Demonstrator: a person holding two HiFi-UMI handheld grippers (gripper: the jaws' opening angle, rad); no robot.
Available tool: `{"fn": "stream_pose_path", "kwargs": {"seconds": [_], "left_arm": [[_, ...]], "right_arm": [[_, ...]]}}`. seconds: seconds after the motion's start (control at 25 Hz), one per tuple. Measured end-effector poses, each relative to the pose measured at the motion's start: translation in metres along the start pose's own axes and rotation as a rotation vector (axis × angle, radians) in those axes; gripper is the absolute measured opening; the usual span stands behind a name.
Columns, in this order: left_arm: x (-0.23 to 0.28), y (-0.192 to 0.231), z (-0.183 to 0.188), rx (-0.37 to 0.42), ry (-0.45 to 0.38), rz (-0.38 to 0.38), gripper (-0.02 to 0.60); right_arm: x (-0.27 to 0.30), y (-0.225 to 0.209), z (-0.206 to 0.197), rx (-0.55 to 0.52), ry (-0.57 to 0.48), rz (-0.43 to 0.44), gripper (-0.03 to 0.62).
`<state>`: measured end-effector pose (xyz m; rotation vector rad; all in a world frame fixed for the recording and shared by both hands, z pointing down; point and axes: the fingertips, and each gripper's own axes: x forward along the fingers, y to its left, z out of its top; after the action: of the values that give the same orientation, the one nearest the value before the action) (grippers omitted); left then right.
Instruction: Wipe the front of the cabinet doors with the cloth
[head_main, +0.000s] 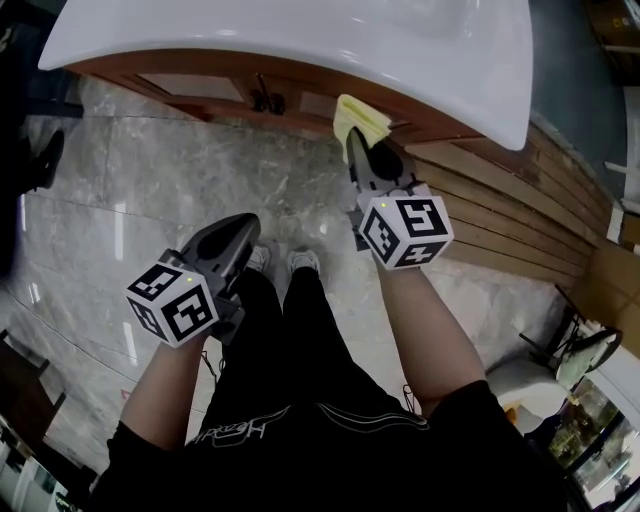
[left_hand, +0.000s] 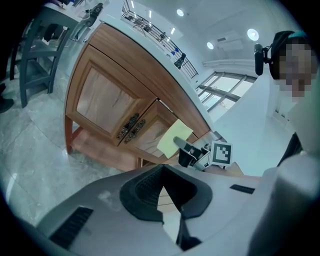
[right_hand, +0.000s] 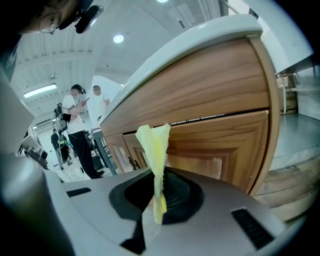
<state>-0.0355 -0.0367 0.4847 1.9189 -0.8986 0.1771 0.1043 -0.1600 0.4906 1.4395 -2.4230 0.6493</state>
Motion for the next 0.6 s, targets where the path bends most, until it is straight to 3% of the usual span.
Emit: {"fn": "stream_pose_path", "kwargs": {"seconds": [0.6], "left_arm": [[0.042, -0.043, -0.024, 0.046, 0.09, -0.067, 0.006]], "right_arm": [[-0.049, -0.059, -0.004, 0.029, -0.021, -0.101, 0.041]]}}
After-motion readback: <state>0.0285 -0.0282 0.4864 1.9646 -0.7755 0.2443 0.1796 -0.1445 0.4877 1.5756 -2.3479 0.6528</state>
